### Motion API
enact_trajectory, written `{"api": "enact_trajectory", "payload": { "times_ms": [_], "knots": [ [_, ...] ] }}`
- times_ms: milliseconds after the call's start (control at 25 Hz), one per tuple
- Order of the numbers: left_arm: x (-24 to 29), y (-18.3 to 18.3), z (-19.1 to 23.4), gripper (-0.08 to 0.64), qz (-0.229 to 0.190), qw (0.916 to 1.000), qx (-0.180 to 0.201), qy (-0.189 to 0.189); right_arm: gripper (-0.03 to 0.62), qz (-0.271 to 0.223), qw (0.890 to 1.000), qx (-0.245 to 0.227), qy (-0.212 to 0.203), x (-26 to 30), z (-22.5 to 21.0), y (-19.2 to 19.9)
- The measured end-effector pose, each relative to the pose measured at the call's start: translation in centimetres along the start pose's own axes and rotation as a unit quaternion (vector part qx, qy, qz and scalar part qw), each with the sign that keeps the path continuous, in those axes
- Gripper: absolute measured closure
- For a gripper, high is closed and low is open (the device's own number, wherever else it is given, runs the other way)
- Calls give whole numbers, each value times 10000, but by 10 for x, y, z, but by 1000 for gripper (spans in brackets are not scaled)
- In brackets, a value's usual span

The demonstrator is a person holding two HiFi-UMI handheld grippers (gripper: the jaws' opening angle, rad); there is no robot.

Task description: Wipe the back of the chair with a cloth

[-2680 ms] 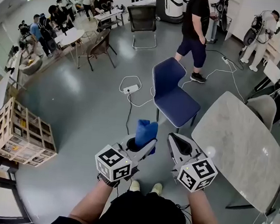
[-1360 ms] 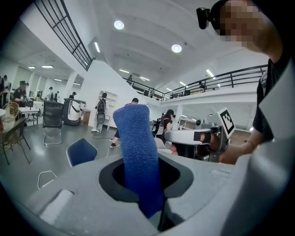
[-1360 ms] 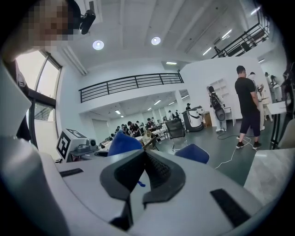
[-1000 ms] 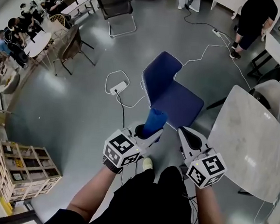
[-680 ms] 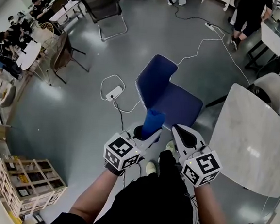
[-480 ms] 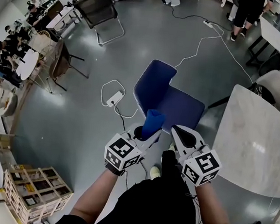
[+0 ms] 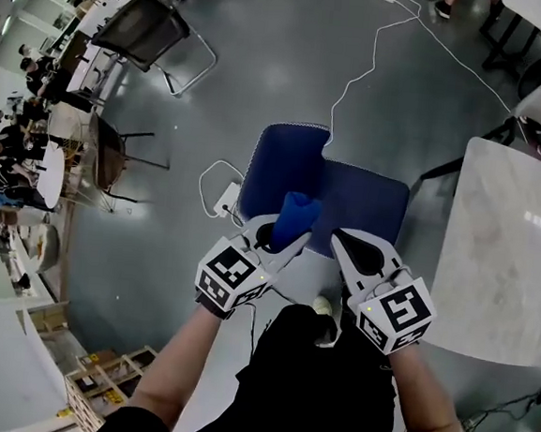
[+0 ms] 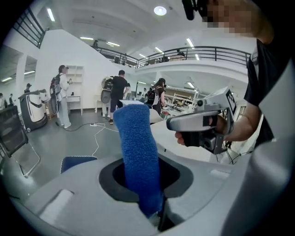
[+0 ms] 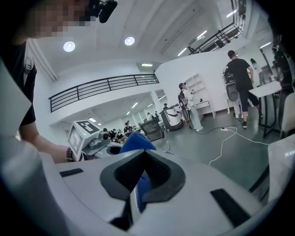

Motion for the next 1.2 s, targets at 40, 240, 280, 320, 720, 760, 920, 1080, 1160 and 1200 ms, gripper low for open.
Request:
{"api": "enact_trajectory", "payload": {
  "times_ms": [40,240,280,320,720,760,920,1080,1160,1200],
  "knots": [
    [10,2,10,488,90,9999,82,75,580,-43,10000,59,55,5,-10,2],
    [47,14,54,488,484,9954,490,662,580,-192,9980,350,492,29,-40,24],
    [51,19,63,488,566,9936,579,791,580,-236,9974,357,578,35,-42,29],
    [54,23,72,488,655,9914,666,916,580,-280,9967,358,667,40,-43,32],
    [97,63,129,488,1099,9665,1402,1850,580,-829,9805,331,1753,95,-71,73],
    [100,68,131,488,1177,9632,1486,1905,579,-837,9788,308,1845,99,-75,77],
    [119,89,145,488,1737,9420,1953,2106,580,-871,9747,319,2032,104,-94,88],
    [136,94,153,488,1892,9326,2032,2306,580,-909,9711,343,2181,108,-108,98],
    [133,97,157,488,1926,9301,2112,2309,580,-903,9705,357,2208,113,-105,103],
    [131,101,161,488,2026,9259,2209,2299,580,-887,9705,367,2210,115,-104,105]
  ]
}}
Point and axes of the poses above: the fingertips, and each gripper's own axes: x forward along the fingers, z to its left, y out of its underside, the point moved 2 cm from there along -x, backward along the fingers, and after that the axes turned 13 degrees about -z, right-handed, at the moved point
